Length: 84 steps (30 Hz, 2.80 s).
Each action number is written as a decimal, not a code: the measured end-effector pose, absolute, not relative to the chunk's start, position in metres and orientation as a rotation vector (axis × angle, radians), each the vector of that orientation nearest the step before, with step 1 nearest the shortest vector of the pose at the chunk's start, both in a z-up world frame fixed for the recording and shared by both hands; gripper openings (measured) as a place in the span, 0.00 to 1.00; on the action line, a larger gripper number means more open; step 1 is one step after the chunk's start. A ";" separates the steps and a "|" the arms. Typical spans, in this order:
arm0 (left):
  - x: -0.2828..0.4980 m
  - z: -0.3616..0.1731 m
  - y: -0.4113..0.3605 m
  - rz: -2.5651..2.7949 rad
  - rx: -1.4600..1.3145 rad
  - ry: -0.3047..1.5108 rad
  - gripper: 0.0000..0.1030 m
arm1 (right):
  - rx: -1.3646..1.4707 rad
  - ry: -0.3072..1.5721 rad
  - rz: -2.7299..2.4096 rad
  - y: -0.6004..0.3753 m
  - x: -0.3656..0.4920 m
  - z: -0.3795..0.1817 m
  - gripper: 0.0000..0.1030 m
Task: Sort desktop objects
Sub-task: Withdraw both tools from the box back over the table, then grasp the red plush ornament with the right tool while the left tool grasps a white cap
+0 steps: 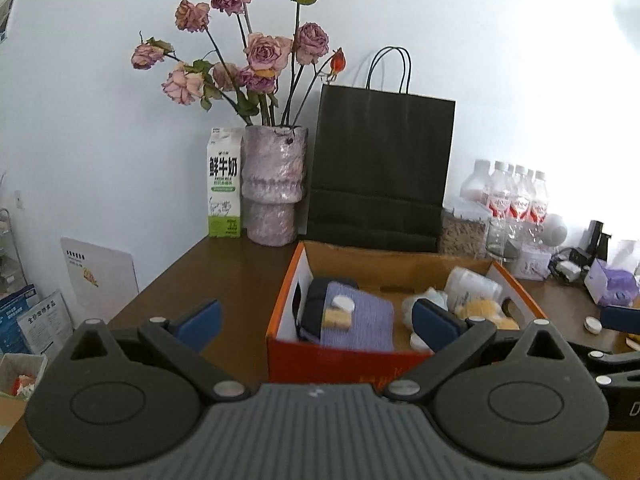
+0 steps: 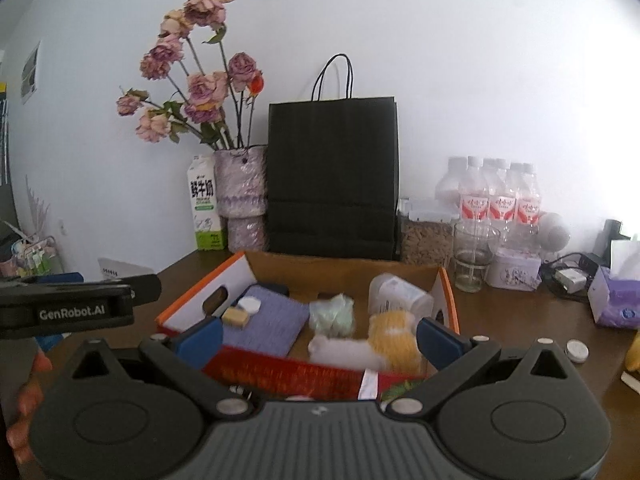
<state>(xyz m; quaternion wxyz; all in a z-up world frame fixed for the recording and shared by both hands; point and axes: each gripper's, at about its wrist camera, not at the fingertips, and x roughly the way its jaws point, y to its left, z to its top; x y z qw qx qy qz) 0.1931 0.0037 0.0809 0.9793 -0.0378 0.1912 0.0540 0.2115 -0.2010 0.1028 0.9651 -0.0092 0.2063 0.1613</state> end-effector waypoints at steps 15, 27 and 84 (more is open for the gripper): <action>0.147 0.055 0.006 0.104 -0.049 0.433 1.00 | -0.049 0.517 0.325 -0.209 0.167 0.064 1.00; 0.131 0.028 0.008 0.103 -0.045 0.482 1.00 | -0.047 0.612 0.292 -0.224 0.153 0.027 1.00; 0.182 0.004 0.030 0.094 -0.001 0.597 1.00 | -0.066 0.567 0.399 -0.186 0.215 0.028 0.33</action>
